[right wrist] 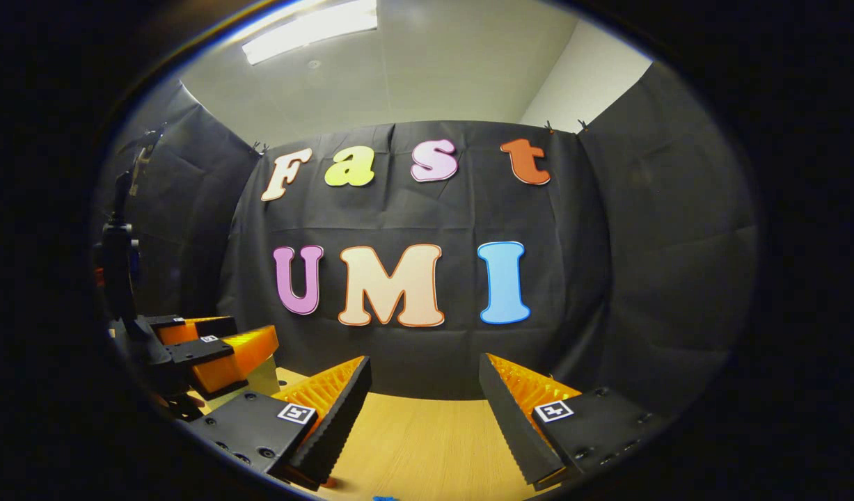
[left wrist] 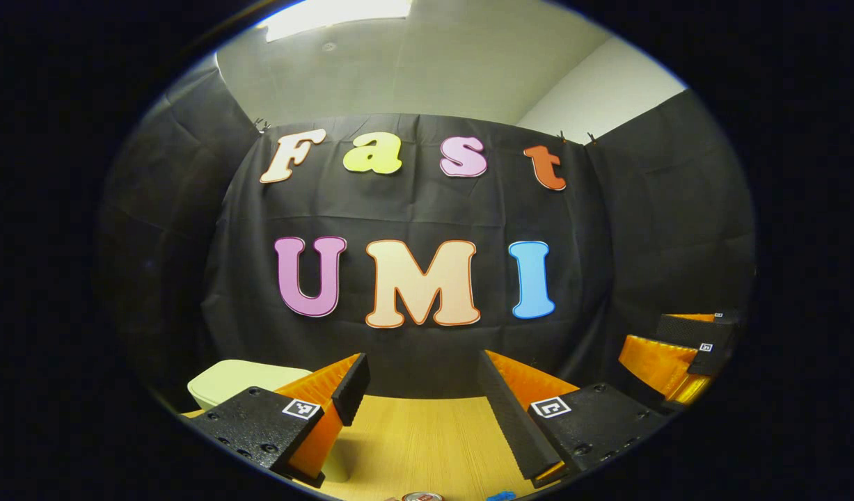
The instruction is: Press the lid of the desktop garbage bin to open it, pick up the crumpled paper on the desktop and throw it into the bin, then pick up the pop can on the desktop and drop it into the bin, and finally close the garbage bin lid.
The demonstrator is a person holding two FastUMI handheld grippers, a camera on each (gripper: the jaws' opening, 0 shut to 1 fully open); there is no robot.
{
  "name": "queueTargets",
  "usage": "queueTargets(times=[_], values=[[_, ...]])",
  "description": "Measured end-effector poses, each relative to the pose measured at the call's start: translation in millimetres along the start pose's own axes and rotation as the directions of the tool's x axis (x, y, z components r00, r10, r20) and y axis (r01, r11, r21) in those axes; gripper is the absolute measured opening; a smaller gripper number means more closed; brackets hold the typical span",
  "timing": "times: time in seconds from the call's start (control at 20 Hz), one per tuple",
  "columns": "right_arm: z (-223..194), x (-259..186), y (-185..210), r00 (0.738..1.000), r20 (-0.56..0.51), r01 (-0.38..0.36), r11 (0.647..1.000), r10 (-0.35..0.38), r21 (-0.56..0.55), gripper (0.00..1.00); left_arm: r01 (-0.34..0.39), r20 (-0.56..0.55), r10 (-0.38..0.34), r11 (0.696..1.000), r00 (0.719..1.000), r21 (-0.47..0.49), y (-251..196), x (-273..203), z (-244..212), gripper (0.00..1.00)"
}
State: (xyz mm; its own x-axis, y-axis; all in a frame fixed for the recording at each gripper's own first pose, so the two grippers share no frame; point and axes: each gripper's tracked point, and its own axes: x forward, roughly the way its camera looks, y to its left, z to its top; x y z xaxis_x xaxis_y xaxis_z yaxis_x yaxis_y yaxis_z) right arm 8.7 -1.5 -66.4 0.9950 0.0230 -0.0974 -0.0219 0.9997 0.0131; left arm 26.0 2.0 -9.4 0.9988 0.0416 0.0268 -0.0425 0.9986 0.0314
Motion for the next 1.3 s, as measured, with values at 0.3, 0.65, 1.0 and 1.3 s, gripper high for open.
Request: queueTargets(times=[0.3, 0.65, 1.0, 1.3], values=[[5, -1, 0, 1.000, 0.021, -0.014, 1.000, 0.014, -0.001, 0.98, -0.029, 0.012, 0.029, 0.999, 1.000, 0.040, 6, -6, 4, 0.78], [2, -4, 17, 0.998, 0.016, -0.067, 0.998, 0.067, 0.006, 0.98, -0.034, 0.010, 0.033, 0.995, 0.999, 0.098, 14, -19, 7, 0.40], [1, -5, 35, 0.996, 0.028, -0.084, 0.996, 0.084, 0.013, 0.98, -0.127, 0.024, 0.125, 0.985, 0.992, 0.115, 52, -31, 8, 0.04], [-7, -1, 55, 0.996, 0.010, -0.093, 0.995, 0.093, 0.028, 0.98, -0.191, 0.003, 0.191, 0.977, 0.982, 0.099, 93, -39, -6, 0.00]])
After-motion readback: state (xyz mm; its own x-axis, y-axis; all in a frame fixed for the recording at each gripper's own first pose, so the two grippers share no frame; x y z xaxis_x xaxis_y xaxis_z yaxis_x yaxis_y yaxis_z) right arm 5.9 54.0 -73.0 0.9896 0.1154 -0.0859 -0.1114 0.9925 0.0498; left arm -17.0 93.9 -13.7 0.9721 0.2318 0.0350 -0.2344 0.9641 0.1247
